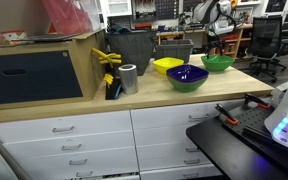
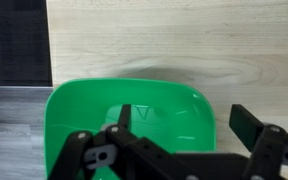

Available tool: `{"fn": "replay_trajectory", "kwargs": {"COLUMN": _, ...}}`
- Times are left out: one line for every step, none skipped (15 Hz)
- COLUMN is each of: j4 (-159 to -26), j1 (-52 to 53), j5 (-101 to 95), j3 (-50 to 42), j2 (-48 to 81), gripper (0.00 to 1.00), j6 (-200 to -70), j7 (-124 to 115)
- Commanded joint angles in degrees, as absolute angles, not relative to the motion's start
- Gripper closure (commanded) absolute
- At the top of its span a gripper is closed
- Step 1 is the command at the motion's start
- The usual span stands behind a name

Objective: Stack the bowls together then move the stack backwards.

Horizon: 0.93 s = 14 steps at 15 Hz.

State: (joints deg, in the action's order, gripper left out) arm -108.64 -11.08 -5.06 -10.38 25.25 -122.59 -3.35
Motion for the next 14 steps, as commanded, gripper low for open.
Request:
{"fn": "replay_trajectory", "kwargs": {"j4": -108.31, "j1": -11.47, "j5": -6.02, "j3": -10.77, "j2": 26.69, "gripper": 0.0, "j6": -123.97, "j7": -2.21}}
{"fn": "replay_trajectory", "kwargs": {"j4": -108.59, "j1": -11.56, "j5": -5.85, "j3": -10.59, "j2": 27.01, "gripper": 0.0, "j6": -124.41, "j7": -2.2}}
{"fn": "replay_trajectory", "kwargs": {"j4": -108.75, "j1": -11.58, "j5": -5.51, "j3": -10.38, "j2": 27.31, "gripper": 0.0, "j6": -124.56, "j7": -2.22}}
{"fn": "replay_trajectory", "kwargs": {"j4": -108.86, "j1": -11.5, "j5": -5.37, "j3": -10.23, "j2": 27.59, "gripper": 0.0, "j6": -124.72, "j7": -2.28}}
{"fn": "replay_trajectory", "kwargs": {"j4": -108.95, "j1": -11.46, "j5": -4.99, "j3": -9.98, "j2": 27.87, "gripper": 0.0, "j6": -124.79, "j7": -2.29}}
{"fn": "replay_trajectory", "kwargs": {"j4": -108.93, "j1": -11.39, "j5": -4.96, "j3": -9.83, "j2": 28.2, "gripper": 0.0, "j6": -124.95, "j7": -2.25}}
{"fn": "replay_trajectory", "kwargs": {"j4": -108.85, "j1": -11.34, "j5": -5.08, "j3": -9.73, "j2": 28.52, "gripper": 0.0, "j6": -125.05, "j7": -2.2}}
{"fn": "replay_trajectory", "kwargs": {"j4": -108.71, "j1": -11.3, "j5": -5.23, "j3": -9.67, "j2": 28.81, "gripper": 0.0, "j6": -125.13, "j7": -2.13}}
{"fn": "replay_trajectory", "kwargs": {"j4": -108.55, "j1": -11.36, "j5": -5.36, "j3": -9.63, "j2": 29.07, "gripper": 0.25, "j6": -125.49, "j7": -1.9}}
{"fn": "replay_trajectory", "kwargs": {"j4": -108.45, "j1": -11.42, "j5": -5.33, "j3": -9.55, "j2": 29.18, "gripper": 0.26, "j6": -125.59, "j7": -1.71}}
{"fn": "replay_trajectory", "kwargs": {"j4": -108.43, "j1": -11.47, "j5": -5.39, "j3": -9.56, "j2": 29.2, "gripper": 0.32, "j6": -125.79, "j7": -1.53}}
{"fn": "replay_trajectory", "kwargs": {"j4": -108.43, "j1": -11.51, "j5": -5.48, "j3": -9.62, "j2": 29.18, "gripper": 0.42, "j6": -125.96, "j7": -1.38}}
{"fn": "replay_trajectory", "kwargs": {"j4": -108.42, "j1": -11.55, "j5": -5.49, "j3": -9.65, "j2": 29.11, "gripper": 0.49, "j6": -126.07, "j7": -1.24}}
{"fn": "replay_trajectory", "kwargs": {"j4": -108.4, "j1": -11.65, "j5": -5.5, "j3": -9.67, "j2": 28.99, "gripper": 0.58, "j6": -126.1, "j7": -0.79}}
